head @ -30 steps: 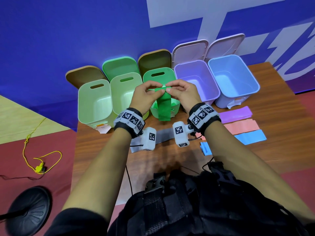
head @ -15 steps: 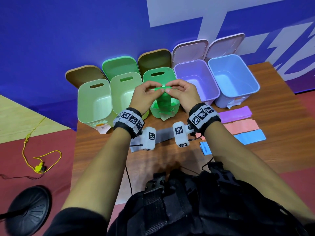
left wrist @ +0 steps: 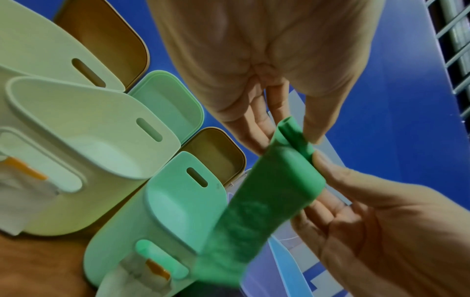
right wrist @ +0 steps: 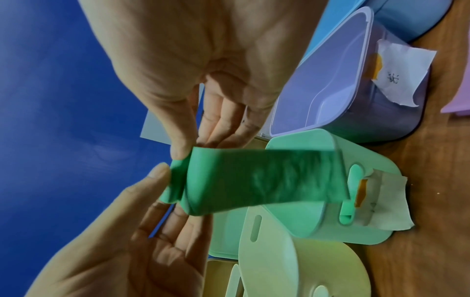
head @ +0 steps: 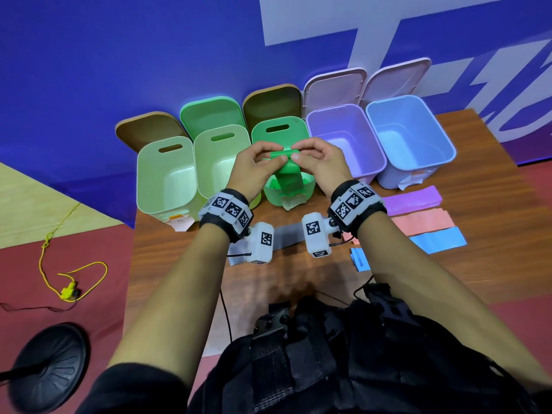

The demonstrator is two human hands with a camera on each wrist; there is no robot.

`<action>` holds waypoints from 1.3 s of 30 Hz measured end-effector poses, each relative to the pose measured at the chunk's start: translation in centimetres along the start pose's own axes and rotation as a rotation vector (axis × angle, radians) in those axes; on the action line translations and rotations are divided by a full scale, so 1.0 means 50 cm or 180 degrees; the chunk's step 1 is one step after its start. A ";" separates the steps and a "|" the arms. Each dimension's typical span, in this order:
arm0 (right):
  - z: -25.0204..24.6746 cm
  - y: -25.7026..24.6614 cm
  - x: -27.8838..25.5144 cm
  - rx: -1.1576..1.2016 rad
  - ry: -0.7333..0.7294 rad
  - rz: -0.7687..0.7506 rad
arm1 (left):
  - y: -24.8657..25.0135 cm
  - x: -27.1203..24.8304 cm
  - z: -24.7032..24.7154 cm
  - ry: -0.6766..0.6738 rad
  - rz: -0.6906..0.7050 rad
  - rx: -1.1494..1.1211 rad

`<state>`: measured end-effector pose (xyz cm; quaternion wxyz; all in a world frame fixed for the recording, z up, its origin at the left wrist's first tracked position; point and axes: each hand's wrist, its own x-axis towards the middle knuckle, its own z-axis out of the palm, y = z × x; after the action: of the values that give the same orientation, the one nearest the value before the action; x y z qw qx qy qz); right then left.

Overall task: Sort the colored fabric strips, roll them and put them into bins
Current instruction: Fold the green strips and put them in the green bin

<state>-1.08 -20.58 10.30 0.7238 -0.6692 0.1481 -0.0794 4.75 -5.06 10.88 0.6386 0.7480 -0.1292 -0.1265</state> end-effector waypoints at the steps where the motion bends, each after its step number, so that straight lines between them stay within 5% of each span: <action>1: 0.000 0.001 0.001 -0.0037 0.0003 -0.0021 | 0.000 -0.001 0.000 -0.0010 -0.0028 -0.0064; 39: 0.000 -0.003 0.001 0.0206 0.0030 0.0182 | -0.004 0.006 0.000 -0.0097 0.0107 -0.0005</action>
<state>-1.02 -20.62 10.44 0.7464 -0.6405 0.1680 -0.0666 5.05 -5.12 10.67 0.6392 0.7432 -0.1513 -0.1272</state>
